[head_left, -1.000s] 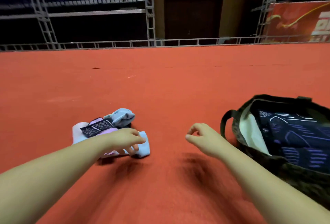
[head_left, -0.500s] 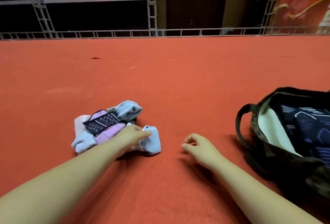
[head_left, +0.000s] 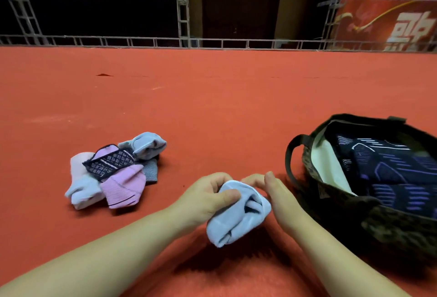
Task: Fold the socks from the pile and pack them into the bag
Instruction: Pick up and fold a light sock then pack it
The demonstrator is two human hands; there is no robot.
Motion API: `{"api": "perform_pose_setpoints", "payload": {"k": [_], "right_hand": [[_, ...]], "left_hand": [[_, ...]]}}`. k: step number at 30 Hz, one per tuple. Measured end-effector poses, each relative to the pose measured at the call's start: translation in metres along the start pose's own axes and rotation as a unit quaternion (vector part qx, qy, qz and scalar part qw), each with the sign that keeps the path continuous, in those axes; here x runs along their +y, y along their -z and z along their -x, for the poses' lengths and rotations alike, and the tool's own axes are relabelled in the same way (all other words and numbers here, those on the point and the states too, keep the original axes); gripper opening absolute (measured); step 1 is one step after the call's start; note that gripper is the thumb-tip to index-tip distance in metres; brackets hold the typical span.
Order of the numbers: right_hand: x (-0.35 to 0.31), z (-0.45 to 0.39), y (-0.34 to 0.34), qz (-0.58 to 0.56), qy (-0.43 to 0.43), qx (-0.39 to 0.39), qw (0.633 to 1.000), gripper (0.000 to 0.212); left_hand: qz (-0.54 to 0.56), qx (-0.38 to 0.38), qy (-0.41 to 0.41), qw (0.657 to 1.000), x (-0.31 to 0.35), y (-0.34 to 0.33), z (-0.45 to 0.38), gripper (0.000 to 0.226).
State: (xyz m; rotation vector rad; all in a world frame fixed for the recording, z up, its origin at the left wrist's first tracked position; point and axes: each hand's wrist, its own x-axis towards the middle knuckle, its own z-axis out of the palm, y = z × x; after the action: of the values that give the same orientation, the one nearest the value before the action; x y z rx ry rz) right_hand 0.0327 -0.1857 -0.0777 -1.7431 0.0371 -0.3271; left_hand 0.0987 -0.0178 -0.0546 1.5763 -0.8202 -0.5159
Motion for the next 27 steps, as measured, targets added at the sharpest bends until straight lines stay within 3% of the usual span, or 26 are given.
{"api": "perform_pose_setpoints", "payload": {"k": [3, 6, 8, 10, 15, 17, 21, 27], "right_hand": [[0.011, 0.011, -0.002, 0.042, 0.024, -0.003, 0.999, 0.108], [0.016, 0.013, -0.007, 0.038, 0.043, 0.017, 0.998, 0.116], [0.012, 0.012, -0.008, 0.023, 0.045, 0.034, 0.998, 0.106], [0.008, 0.012, -0.005, 0.034, 0.044, 0.053, 0.997, 0.076], [0.013, 0.015, 0.007, 0.034, -0.014, 0.033, 0.999, 0.062], [0.016, 0.015, 0.008, 0.036, -0.029, 0.027, 0.999, 0.048], [0.022, 0.016, 0.008, 0.029, -0.041, 0.023, 0.998, 0.047], [0.025, 0.016, 0.004, 0.002, -0.033, -0.028, 0.999, 0.042]], "left_hand": [[0.039, 0.087, -0.009, 0.995, 0.005, -0.001, -0.001, 0.017], [0.039, 0.112, -0.022, 0.993, 0.009, 0.002, 0.001, 0.023], [0.077, 0.139, -0.009, 0.987, 0.009, 0.004, 0.002, 0.026], [0.127, 0.187, 0.027, 0.974, 0.003, 0.015, -0.004, 0.030], [0.172, 0.293, 0.095, 0.936, -0.022, 0.048, -0.025, 0.027], [0.162, 0.269, 0.113, 0.943, -0.029, 0.049, -0.028, 0.023], [0.066, 0.254, 0.128, 0.956, -0.029, 0.044, -0.022, 0.022], [-0.144, 0.191, 0.013, 0.971, -0.025, 0.028, 0.004, 0.023]]}}
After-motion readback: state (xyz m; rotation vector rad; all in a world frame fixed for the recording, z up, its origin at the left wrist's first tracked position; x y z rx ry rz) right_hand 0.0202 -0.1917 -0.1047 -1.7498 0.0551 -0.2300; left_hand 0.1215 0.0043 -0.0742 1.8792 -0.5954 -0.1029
